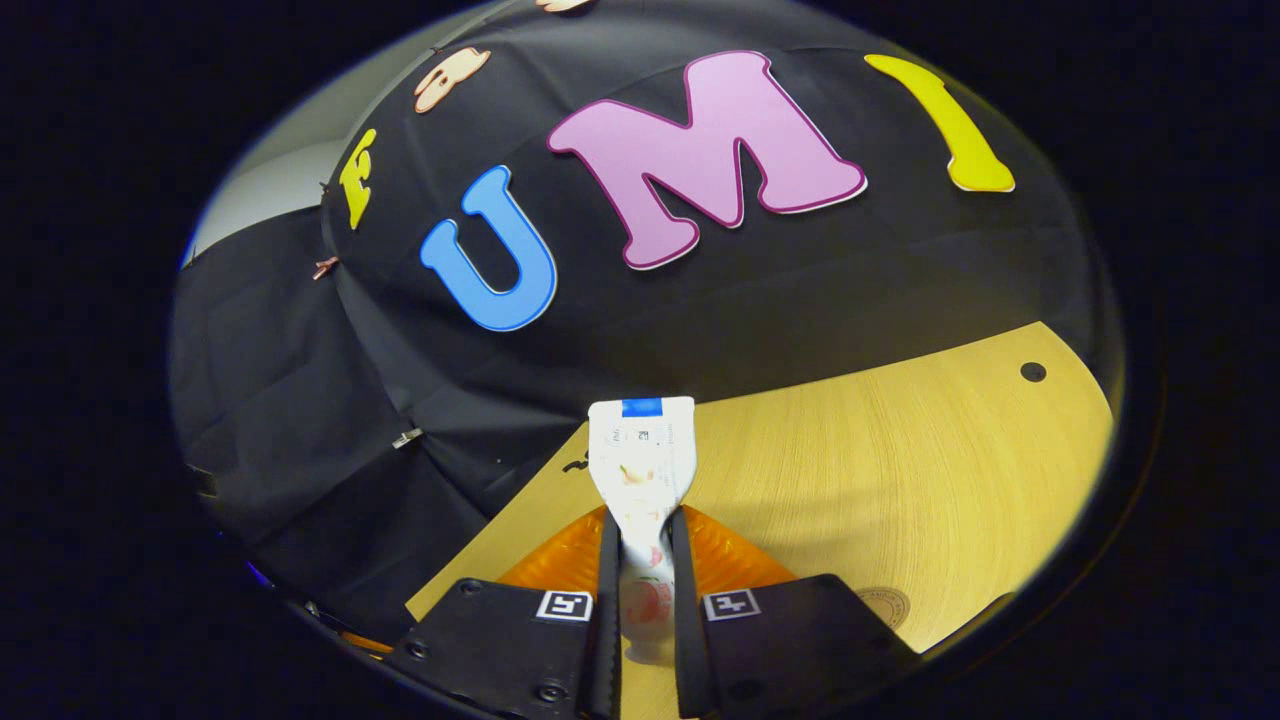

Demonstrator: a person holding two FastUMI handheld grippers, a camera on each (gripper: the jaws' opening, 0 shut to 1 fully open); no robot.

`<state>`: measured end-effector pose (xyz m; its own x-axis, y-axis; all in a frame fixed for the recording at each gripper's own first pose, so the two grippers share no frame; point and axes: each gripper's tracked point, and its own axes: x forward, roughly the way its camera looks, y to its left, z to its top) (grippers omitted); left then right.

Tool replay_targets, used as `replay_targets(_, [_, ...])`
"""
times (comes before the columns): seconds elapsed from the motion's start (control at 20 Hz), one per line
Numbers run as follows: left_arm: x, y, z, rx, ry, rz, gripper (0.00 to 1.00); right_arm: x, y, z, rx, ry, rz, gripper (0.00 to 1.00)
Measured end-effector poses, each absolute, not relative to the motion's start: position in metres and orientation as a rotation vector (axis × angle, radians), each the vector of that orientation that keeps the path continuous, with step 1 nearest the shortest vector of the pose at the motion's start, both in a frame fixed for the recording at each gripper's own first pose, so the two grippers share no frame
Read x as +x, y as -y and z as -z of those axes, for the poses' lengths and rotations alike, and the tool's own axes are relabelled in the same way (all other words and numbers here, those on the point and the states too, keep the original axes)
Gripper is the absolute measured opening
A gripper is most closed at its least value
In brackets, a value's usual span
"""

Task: Put the toothbrush and toothpaste on the desktop into the cup, then pick up the cup and place it on the coaster on the desktop.

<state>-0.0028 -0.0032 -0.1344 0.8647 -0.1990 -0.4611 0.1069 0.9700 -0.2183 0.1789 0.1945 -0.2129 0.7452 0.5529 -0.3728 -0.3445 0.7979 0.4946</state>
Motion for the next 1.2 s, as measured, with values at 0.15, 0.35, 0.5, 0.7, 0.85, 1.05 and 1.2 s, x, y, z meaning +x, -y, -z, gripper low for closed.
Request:
replay_targets(0.15, [-0.006, -0.012, 0.131, -0.211, -0.500, 0.110, 0.06, 0.200, -0.203, 0.238, 0.417, -0.535, -0.506, 0.25])
replay_targets(0.35, [0.006, -0.021, 0.134, -0.233, -0.497, 0.079, 0.06, 0.208, -0.211, 0.271, 0.384, -0.558, -0.504, 0.25])
replay_targets(0.5, [0.009, -0.022, 0.138, -0.243, -0.508, 0.072, 0.06, 0.206, -0.214, 0.282, 0.387, -0.564, -0.489, 0.25])
replay_targets(0.7, [0.006, -0.022, 0.141, -0.239, -0.517, 0.067, 0.06, 0.196, -0.211, 0.291, 0.374, -0.578, -0.488, 0.26])
replay_targets(0.85, [0.006, -0.024, 0.142, -0.237, -0.519, 0.065, 0.06, 0.190, -0.209, 0.293, 0.378, -0.596, -0.492, 0.29])
replay_targets(1.05, [0.008, -0.025, 0.141, -0.250, -0.518, 0.054, 0.06, 0.182, -0.204, 0.296, 0.357, -0.611, -0.495, 0.30])
replay_targets(1.2, [0.008, -0.025, 0.141, -0.252, -0.516, 0.048, 0.06, 0.173, -0.201, 0.298, 0.331, -0.630, -0.499, 0.24])
